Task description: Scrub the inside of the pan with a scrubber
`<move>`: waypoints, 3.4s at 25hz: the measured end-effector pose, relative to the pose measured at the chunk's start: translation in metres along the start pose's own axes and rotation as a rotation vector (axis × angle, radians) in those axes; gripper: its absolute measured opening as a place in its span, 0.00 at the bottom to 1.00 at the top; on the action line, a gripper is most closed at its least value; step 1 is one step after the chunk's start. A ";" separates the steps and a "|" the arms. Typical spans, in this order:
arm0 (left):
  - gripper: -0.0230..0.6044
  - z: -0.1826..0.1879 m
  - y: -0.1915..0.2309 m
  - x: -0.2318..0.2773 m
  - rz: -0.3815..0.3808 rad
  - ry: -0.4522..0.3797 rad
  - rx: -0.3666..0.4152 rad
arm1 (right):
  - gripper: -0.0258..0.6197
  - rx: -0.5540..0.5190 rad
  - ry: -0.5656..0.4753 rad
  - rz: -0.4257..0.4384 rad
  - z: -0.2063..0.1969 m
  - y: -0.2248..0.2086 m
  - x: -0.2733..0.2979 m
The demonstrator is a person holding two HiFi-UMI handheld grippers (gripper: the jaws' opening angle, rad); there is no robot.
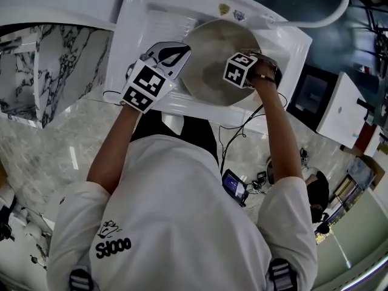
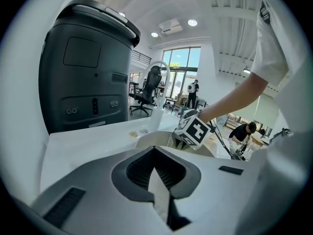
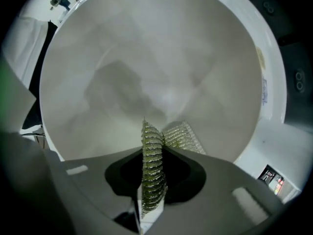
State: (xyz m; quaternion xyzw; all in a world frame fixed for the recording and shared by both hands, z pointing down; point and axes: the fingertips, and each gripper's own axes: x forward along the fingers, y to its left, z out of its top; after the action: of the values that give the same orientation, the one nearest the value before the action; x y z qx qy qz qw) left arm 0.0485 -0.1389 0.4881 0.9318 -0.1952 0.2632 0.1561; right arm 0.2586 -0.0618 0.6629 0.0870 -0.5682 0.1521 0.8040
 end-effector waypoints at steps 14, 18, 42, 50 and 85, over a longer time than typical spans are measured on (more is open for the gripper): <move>0.04 0.001 -0.011 -0.017 0.007 -0.010 0.041 | 0.16 0.247 -0.510 -0.314 0.057 -0.034 -0.062; 0.04 0.007 -0.017 -0.024 -0.015 -0.024 0.081 | 0.16 0.477 -0.674 -0.303 0.052 -0.030 -0.091; 0.04 0.126 -0.012 -0.102 -0.016 -0.333 0.316 | 0.16 1.042 -1.276 -0.548 -0.012 0.036 -0.322; 0.04 0.170 -0.028 -0.137 -0.024 -0.454 0.382 | 0.16 1.084 -1.366 -0.720 -0.048 0.057 -0.383; 0.04 0.216 -0.036 -0.184 -0.046 -0.510 0.445 | 0.15 0.995 -1.483 -0.822 -0.053 0.067 -0.464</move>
State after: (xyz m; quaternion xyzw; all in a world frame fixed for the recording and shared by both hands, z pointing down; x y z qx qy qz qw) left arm 0.0128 -0.1409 0.2050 0.9830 -0.1447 0.0541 -0.0989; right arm 0.1398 -0.0496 0.2067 0.6800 -0.7255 -0.0109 0.1055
